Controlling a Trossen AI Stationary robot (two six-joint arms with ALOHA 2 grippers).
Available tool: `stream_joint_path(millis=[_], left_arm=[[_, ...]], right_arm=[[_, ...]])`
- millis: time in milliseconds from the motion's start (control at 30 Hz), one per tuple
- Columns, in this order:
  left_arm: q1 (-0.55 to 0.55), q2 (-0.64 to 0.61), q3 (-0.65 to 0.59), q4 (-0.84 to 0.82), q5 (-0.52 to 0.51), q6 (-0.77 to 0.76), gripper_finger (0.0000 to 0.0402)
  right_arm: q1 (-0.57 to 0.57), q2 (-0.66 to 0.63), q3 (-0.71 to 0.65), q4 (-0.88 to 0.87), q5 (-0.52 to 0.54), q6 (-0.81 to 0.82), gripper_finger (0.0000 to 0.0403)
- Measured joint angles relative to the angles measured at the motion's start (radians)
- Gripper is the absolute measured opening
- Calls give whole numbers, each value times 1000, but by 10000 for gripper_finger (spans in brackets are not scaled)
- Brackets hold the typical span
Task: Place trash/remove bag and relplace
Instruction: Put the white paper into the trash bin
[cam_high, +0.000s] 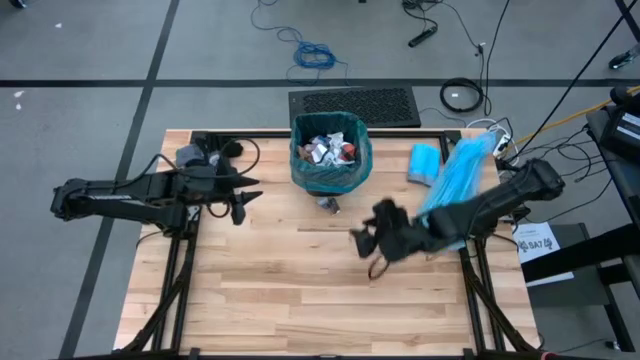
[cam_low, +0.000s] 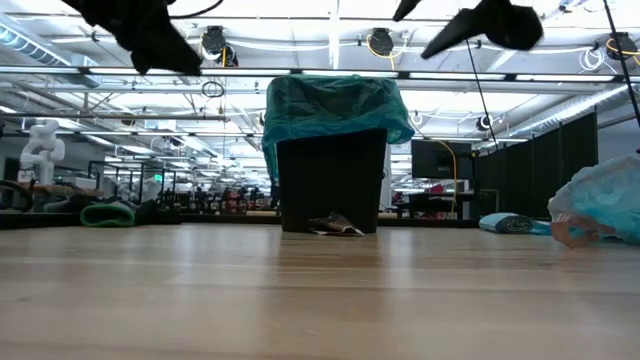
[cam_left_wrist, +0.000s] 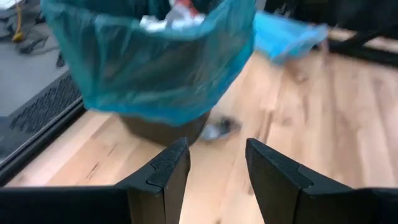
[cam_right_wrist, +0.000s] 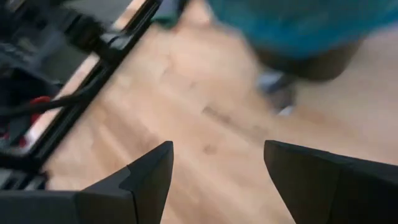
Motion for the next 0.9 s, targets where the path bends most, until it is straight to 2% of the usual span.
stream_joint_path(millis=[167, 333, 533, 667, 833, 900], left_arm=[[35, 0, 0, -118, 0, 2, 162], [46, 0, 0, -194, 0, 1, 162], [46, 0, 0, -227, 16, 1, 162], [46, 0, 0, -244, 18, 0, 162], [46, 0, 0, -261, 44, -1, 162], [46, 0, 0, -267, 48, -5, 162]], right_arm=[[92, 99, -135, 230, 3, 18, 242], [104, 258, -179, 366, 10, 11, 242], [45, 437, -181, 385, 80, -54, 242], [-9, 540, -181, 427, 106, -19, 242], [-64, 633, -176, 537, 173, -24, 242], [-77, 666, -176, 607, 235, -72, 242]])
